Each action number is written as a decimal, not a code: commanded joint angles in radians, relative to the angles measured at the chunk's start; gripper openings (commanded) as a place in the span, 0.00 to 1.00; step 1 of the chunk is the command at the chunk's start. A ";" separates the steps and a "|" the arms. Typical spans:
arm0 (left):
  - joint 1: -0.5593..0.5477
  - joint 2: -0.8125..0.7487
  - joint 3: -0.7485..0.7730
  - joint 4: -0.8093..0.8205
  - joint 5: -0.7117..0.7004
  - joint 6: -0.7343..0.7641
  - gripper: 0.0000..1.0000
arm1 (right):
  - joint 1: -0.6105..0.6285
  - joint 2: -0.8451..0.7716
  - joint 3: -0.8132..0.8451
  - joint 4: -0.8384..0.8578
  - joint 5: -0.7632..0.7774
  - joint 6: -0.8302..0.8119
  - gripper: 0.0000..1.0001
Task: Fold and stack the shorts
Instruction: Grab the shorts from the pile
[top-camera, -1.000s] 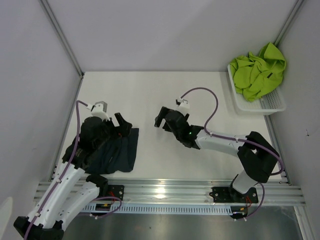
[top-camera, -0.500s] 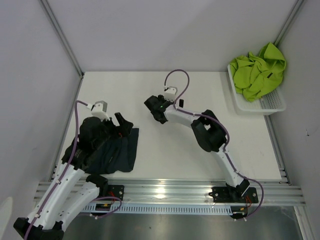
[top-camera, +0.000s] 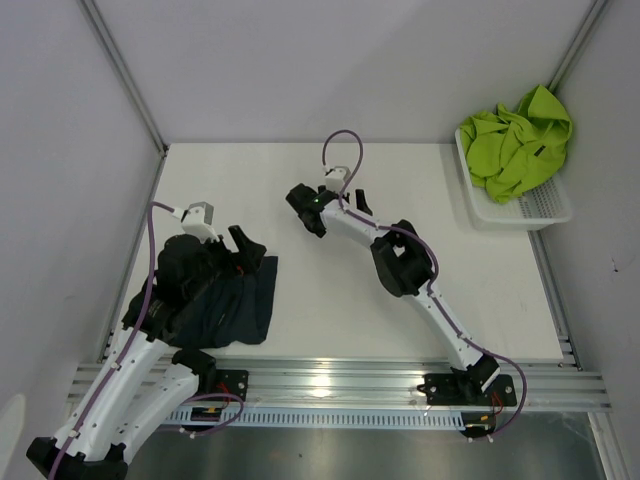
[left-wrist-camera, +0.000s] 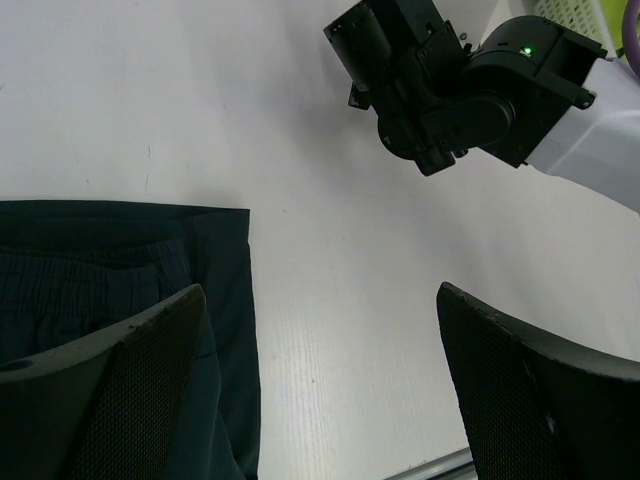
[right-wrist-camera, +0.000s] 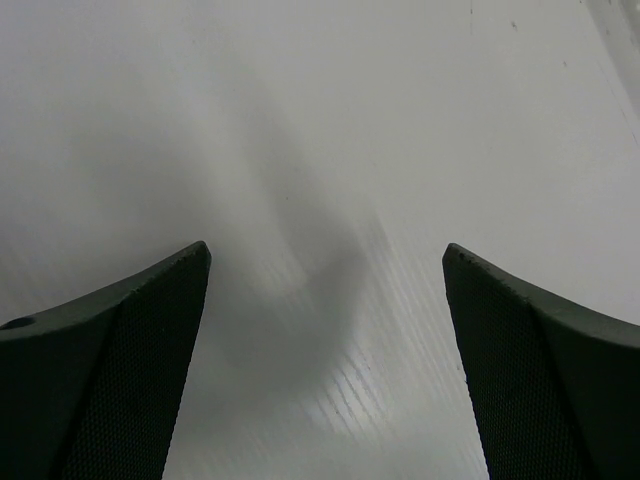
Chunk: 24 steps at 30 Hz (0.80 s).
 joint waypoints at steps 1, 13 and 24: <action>0.008 -0.004 0.007 0.017 0.000 0.016 0.99 | -0.013 0.020 -0.009 -0.098 -0.038 0.033 0.99; 0.007 0.005 0.007 0.025 0.006 0.017 0.99 | -0.146 -0.583 -0.622 0.434 -0.366 -0.189 0.99; 0.007 0.008 -0.015 0.062 0.050 0.009 0.99 | -0.464 -0.832 -0.650 0.466 -0.716 -0.267 0.99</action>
